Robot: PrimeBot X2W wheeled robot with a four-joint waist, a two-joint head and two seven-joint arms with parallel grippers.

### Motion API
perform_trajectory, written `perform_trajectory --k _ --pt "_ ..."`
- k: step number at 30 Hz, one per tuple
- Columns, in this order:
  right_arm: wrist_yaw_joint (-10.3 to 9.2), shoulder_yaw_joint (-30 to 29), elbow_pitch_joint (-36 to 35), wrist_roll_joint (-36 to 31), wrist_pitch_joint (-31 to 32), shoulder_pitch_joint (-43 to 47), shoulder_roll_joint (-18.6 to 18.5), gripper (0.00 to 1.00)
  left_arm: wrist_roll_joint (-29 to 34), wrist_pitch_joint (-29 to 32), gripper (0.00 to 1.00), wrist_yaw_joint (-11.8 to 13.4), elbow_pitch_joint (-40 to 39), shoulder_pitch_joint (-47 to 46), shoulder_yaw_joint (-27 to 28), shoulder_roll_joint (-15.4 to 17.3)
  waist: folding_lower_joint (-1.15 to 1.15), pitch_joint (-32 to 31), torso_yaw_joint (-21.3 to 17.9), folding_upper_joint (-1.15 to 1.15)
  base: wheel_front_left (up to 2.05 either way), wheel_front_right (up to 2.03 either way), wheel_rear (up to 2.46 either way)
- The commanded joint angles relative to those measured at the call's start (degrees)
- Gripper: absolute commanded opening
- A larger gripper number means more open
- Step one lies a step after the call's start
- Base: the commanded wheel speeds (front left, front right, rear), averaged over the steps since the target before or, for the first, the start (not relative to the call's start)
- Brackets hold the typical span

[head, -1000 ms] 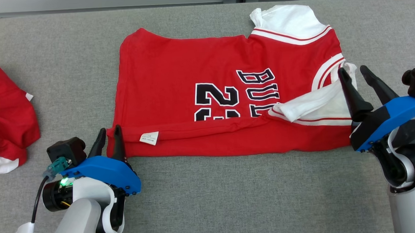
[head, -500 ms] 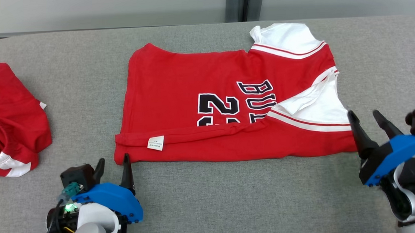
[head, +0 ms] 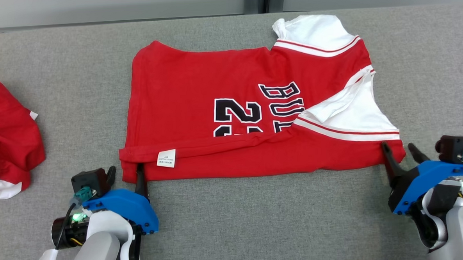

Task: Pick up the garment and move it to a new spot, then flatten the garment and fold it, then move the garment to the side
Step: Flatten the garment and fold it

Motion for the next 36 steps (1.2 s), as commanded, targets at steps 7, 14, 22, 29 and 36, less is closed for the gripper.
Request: perform_trajectory --k 7,14,22,29,36 --pt "0.02 1.43 7.68 1.8 1.38 -2.58 0.13 1.0 -1.23 2.59 1.0 -1.73 4.32 -0.97 -1.58 -1.29 0.0 1.19 0.49 0.0 0.0 0.0 0.0" --pt "0.06 3.15 8.51 2.19 0.65 -2.57 0.42 0.0 -2.38 3.45 0.0 -4.11 6.53 -1.24 -2.68 -2.16 0.0 1.08 0.54 0.0 0.0 0.0 0.0" --pt "0.01 0.94 -0.63 2.2 -0.32 2.28 -0.02 0.0 -2.43 0.89 0.0 -4.08 2.68 0.56 -2.21 -0.55 0.0 -1.78 0.62 0.0 0.0 0.0 0.0" --pt "-0.01 -1.2 -10.92 3.87 3.92 11.21 -0.08 0.0 -2.42 3.0 0.0 -1.82 -6.24 6.72 -2.11 2.83 0.0 -4.67 0.63 0.0 0.0 0.0 0.0" --pt "-0.01 -1.05 -14.66 7.18 6.79 18.35 -0.07 0.0 -3.26 7.62 0.0 1.84 -14.69 14.38 -2.26 5.35 0.0 -6.16 0.46 0.0 0.0 0.0 0.0"
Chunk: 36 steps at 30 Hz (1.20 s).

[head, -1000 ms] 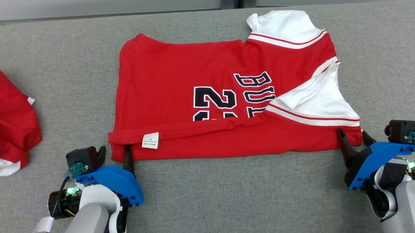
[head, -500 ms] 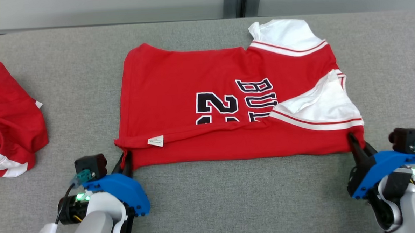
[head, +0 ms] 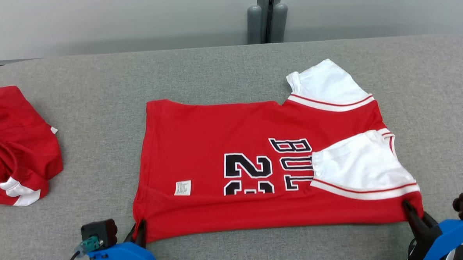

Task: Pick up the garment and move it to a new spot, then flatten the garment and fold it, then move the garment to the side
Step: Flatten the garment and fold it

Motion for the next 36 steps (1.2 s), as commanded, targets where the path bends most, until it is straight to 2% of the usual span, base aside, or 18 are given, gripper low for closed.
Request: perform_trajectory --k 1,4,5,6,7,8,17,20,23,25,29,32,34,36 --pt "-0.01 0.1 -0.34 0.46 0.09 1.21 -0.31 0.0 -0.11 0.56 0.0 0.9 -0.89 1.02 0.48 0.89 0.0 -0.09 -0.03 0.0 0.0 0.0 0.0" --pt "-0.01 0.62 0.12 1.87 0.66 2.82 -0.3 0.0 -0.38 1.81 0.0 2.41 -3.12 3.46 0.72 1.72 0.0 -0.34 0.03 0.0 0.0 0.0 0.0" --pt "-0.01 0.86 0.37 2.26 0.85 3.33 -0.3 0.17 -0.31 2.22 0.0 2.84 -3.64 4.07 0.7 2.07 0.0 -0.42 0.09 0.0 0.0 0.0 0.0" --pt "-0.01 1.16 0.55 2.37 1.21 3.72 -0.3 0.56 -0.35 2.63 0.08 3.14 -4.19 4.47 0.62 2.22 0.0 -0.5 0.16 0.0 0.0 0.0 0.0" --pt "-0.01 1.13 0.57 2.61 1.18 3.87 -0.3 1.0 -0.16 2.46 0.7 3.44 -4.85 4.6 0.7 2.3 0.0 -0.59 0.27 0.0 0.0 0.0 0.0" --pt "0.0 1.32 0.58 2.88 1.3 3.97 -0.3 1.0 0.04 2.37 1.0 3.65 -5.17 4.77 0.71 2.43 0.0 -0.65 0.34 0.0 0.0 0.0 0.0" --pt "0.01 0.99 -4.39 -1.85 2.61 -0.83 -0.26 1.0 0.35 3.84 1.0 4.45 -8.46 3.17 1.08 4.11 0.0 -1.38 0.15 0.0 0.0 0.0 0.0" --pt "0.01 1.35 -6.96 -3.84 5.02 -4.57 -0.26 1.0 -0.4 5.1 1.0 3.57 -9.6 0.83 1.59 4.62 0.0 -1.35 0.04 0.0 0.0 0.0 0.0" --pt "0.01 3.8 -7.3 -3.61 8.92 -10.14 -0.69 1.0 -2.35 7.13 1.0 0.32 -9.93 -3.19 2.44 5.92 0.0 -0.76 -0.51 0.0 0.0 0.0 0.0" --pt "0.0 5.86 -5.88 -3.43 11.06 -14.51 -2.88 1.0 -3.11 8.58 1.0 -2.44 -9.02 -6.78 2.65 7.17 0.0 -0.28 -0.96 0.0 0.0 0.0 0.0" --pt "0.01 11.51 -1.28 -3.15 13.35 -23.7 -5.99 1.0 -3.37 13.09 1.0 -10.16 -5.47 -15.4 0.75 10.8 0.0 1.36 -2.04 0.0 0.0 0.0 0.0" --pt "0.0 15.4 2.39 -2.04 13.29 -30.51 -7.51 1.0 -6.48 16.55 1.0 -14.79 -2.06 -20.86 1.34 11.68 0.0 3.74 -3.03 0.0 0.0 0.0 0.0" --pt "0.01 17.9 4.78 -1.2 12.88 -34.77 -7.95 1.0 -6.61 19.58 1.0 -16.24 0.16 -24.65 1.11 13.42 0.0 5.57 -3.69 0.0 0.0 0.0 0.0" --pt "0.0 19.66 7.06 -0.52 12.37 -38.91 -8.33 1.0 -8.39 21.57 1.0 -17.18 1.75 -28.13 1.86 13.47 0.0 7.68 -4.35 0.0 0.0 0.0 0.0"
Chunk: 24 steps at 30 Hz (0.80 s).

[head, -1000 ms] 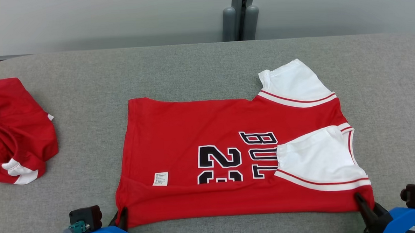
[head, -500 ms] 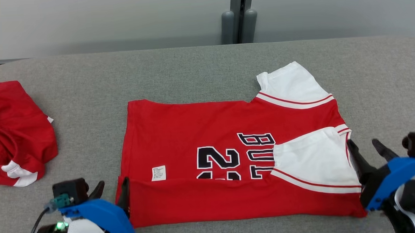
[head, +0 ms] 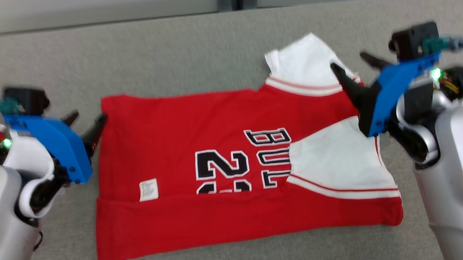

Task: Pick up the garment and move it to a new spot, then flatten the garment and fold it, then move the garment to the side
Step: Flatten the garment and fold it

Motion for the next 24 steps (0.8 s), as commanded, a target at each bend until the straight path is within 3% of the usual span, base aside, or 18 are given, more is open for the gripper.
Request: perform_trajectory --k 1,11,24 --pt "0.01 1.04 1.7 0.55 -0.7 -3.27 -0.68 1.0 -1.32 1.32 1.0 -0.58 1.07 -2.85 0.54 -0.07 -0.01 1.95 -0.04 -0.01 0.0 0.0 0.0" --pt "0.01 4.62 12.09 3.0 -6.18 -15.13 -0.48 1.0 -1.67 8.84 1.0 -0.89 4.56 -11.65 -0.14 2.55 -0.01 9.29 -2.32 -0.01 0.0 0.0 0.0" --pt "0.01 6.21 18.49 4.95 -10.31 -19.78 -0.75 1.0 -0.23 9.31 1.0 -0.52 5.68 -13.11 -1.95 2.01 -0.01 11.99 -2.64 -0.01 0.0 0.0 0.0"
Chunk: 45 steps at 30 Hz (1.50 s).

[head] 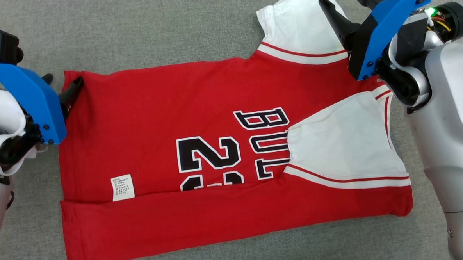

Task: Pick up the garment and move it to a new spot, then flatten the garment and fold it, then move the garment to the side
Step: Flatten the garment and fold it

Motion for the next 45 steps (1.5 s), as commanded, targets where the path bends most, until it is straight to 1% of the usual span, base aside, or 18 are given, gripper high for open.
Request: perform_trajectory --k 1,2,3,4,5,6,11,20,24,25,26,27,28,29,33,36,41,45 --pt "0.02 0.19 0.51 0.5 -0.49 -1.26 -0.21 1.0 0.08 0.25 1.0 -0.32 0.9 -0.6 -0.69 -0.53 0.0 0.45 0.06 -0.01 0.0 0.0 0.0" --pt "0.02 0.19 0.51 0.5 -0.49 -1.26 -0.21 1.0 0.08 0.25 1.0 -0.32 0.9 -0.6 -0.69 -0.53 0.0 0.45 0.06 -0.01 0.0 0.0 0.0" --pt "0.01 0.33 0.79 0.59 -0.62 -1.36 -0.35 1.0 0.35 0.86 0.93 -0.41 1.2 -0.62 -1.25 -0.5 0.0 0.61 0.12 -0.01 0.0 0.0 0.0" --pt "0.02 0.4 0.94 0.7 -0.73 -1.55 -0.49 1.0 0.49 1.64 0.55 -0.62 1.39 -0.63 -2.06 -0.5 0.0 0.82 0.21 -0.01 0.0 0.0 0.0" --pt "0.02 0.5 1.21 0.92 -0.73 -1.8 -0.62 1.0 0.18 2.49 0.05 -0.9 1.5 -0.41 -2.63 -0.71 0.0 0.99 0.31 -0.01 0.0 0.0 0.0" --pt "0.02 0.58 1.46 1.1 -0.56 -2.16 -0.85 1.0 -0.3 3.0 0.0 -1.08 1.4 -0.09 -2.95 -1.06 0.0 1.18 0.48 -0.01 0.0 0.0 0.0" --pt "0.02 -0.59 3.99 -0.14 1.33 -4.81 -1.62 1.0 0.61 0.27 0.0 -1.07 0.21 -0.05 -3.02 -1.44 0.0 2.66 2.14 -0.01 0.0 0.0 0.0" --pt "0.01 -7.23 13.38 -9.39 7.25 -11.81 -2.56 1.0 1.45 -2.48 0.0 -2.11 -2.65 -1.6 -6.08 -4.36 0.0 5.64 8.32 -0.01 0.0 0.0 0.0" --pt "0.01 -8.06 15.71 -12.16 9.8 -12.29 -2.31 1.0 1.24 -3.55 0.0 -2.37 -2.7 -1.88 -7.2 -5.12 0.0 5.83 9.58 -0.01 0.0 0.0 0.0" --pt "0.02 -8.21 16.17 -12.66 10.38 -12.27 -2.35 0.86 1.08 -3.7 0.0 -2.44 -2.61 -1.95 -7.44 -5.19 0.0 5.83 9.68 -0.01 0.0 0.0 0.0" --pt "0.01 -8.38 16.56 -13.13 10.73 -12.04 -2.31 0.52 0.88 -4.02 0.0 -2.46 -2.49 -1.97 -7.66 -5.24 0.0 5.81 9.75 -0.01 0.0 0.0 0.0" --pt "0.01 -8.44 16.82 -13.31 11.05 -11.64 -2.08 0.42 0.7 -4.29 0.0 -2.52 -2.39 -2.03 -7.82 -5.38 0.0 5.73 9.78 -0.01 0.0 0.0 0.0" --pt "0.01 -8.56 16.94 -13.3 11.16 -11.43 -1.93 0.23 0.67 -4.61 0.0 -2.58 -2.3 -2.2 -7.97 -5.44 0.0 5.65 9.77 -0.01 0.0 0.0 0.0" --pt "0.01 -8.73 16.85 -13.21 10.91 -11.29 -1.83 0.0 0.74 -5.1 0.0 -2.63 -2.23 -2.41 -7.93 -5.45 0.0 5.63 9.68 -0.01 0.0 0.0 0.0" --pt "0.01 -9.68 15.05 -13.2 7.26 -11.45 -1.89 0.0 1.75 -8.45 0.0 -1.83 -1.37 -3.26 -6.84 -5.62 0.0 5.47 9.13 -0.01 0.0 0.0 0.0" --pt "0.01 -9.81 13.82 -12.49 3.6 -11.11 -2.06 0.0 2.94 -12.81 0.0 -1.1 -0.94 -3.3 -5.4 -5.49 0.0 4.73 8.65 -0.01 0.0 0.0 0.0" --pt "0.01 -8.52 11.49 -10.33 -1.0 -8.53 -3.31 0.0 4.22 -18.68 0.0 -0.51 0.01 -1.73 -4.54 -5.35 0.0 2.25 7.96 -0.01 0.0 0.0 0.0" --pt "0.01 -6.48 7.65 -6.95 -5.44 -4.52 -4.69 0.0 6.04 -23.86 0.0 -0.84 -0.83 0.63 -5.23 -5.18 0.0 -0.41 7.99 -0.01 0.0 0.0 0.0"
